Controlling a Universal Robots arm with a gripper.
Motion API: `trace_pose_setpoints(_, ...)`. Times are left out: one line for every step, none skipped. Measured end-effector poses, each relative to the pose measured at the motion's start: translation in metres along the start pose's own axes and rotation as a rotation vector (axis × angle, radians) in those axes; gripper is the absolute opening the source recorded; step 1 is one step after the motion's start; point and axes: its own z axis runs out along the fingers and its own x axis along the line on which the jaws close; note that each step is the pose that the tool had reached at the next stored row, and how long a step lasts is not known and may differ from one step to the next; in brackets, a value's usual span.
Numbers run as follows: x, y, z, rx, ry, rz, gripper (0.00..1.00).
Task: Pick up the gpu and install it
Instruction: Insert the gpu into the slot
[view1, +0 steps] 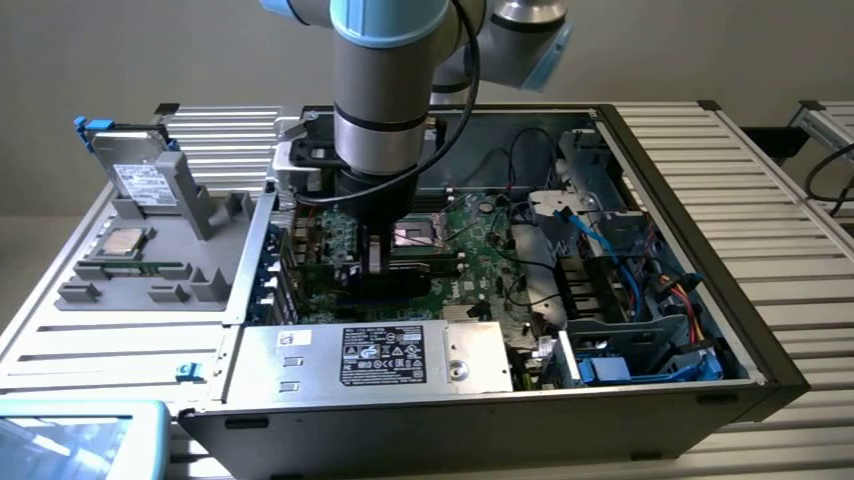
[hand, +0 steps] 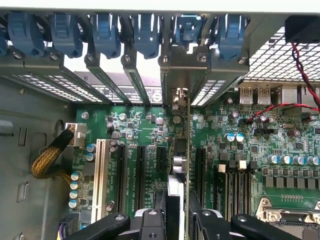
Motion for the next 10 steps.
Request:
trace_pose_setpoints(0.0,0.0,0.0001,0.0,0.0,0.0,0.28)
trace_pose_setpoints(0.0,-0.0001,0.0003,0.0,0.0,0.0,0.28)
trace_pose_setpoints(0.0,0.0001,0.0005,0.0001,-0.0002,0.0,0.28)
trace_pose_setpoints(0.0,0.0005,0.0008,0.0002,-0.0004,0.0,0.28)
trace_pose_setpoints(-0.0001,0.001,0.0011,0.0004,-0.0003,0.0,0.28)
trace_pose_setpoints(-0.0001,0.0012,0.0012,0.0004,-0.0002,0.0,0.28)
trace_pose_setpoints(-0.0001,0.0013,0.0014,0.0003,0.0,0.001,0.28)
trace_pose_setpoints(-0.0001,0.0013,0.0015,0.0002,0.0,0.001,0.28)
trace_pose_setpoints(0.0,0.0013,0.0016,0.0002,0.0,0.001,0.28)
trace_pose_setpoints(0.0,0.0013,0.0018,0.0003,-0.0001,0.001,0.28)
